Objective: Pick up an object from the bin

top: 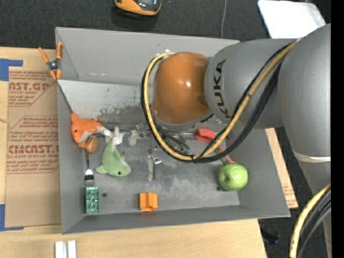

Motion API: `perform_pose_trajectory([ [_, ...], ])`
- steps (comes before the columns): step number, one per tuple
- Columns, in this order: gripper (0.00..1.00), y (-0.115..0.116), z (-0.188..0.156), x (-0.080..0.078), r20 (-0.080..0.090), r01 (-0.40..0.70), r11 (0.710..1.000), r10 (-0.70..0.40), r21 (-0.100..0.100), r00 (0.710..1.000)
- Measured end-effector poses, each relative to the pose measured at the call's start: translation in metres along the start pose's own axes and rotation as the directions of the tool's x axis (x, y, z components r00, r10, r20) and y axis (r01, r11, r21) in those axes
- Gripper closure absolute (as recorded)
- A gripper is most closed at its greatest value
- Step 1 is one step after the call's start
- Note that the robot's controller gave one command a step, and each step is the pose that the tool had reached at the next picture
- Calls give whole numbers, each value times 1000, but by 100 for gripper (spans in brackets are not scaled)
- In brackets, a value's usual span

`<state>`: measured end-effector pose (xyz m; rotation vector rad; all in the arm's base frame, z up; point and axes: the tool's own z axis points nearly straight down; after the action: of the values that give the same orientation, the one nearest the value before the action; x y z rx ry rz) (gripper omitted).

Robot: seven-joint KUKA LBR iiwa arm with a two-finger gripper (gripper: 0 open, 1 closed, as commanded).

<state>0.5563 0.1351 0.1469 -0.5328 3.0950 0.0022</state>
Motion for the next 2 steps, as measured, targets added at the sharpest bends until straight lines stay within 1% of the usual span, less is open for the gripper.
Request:
perform_pose_trajectory([
  [1,0,11,12,4,2,-304,953,304,0,953],
  [2,0,72,71,-18,8,-291,957,291,-3,957],
])
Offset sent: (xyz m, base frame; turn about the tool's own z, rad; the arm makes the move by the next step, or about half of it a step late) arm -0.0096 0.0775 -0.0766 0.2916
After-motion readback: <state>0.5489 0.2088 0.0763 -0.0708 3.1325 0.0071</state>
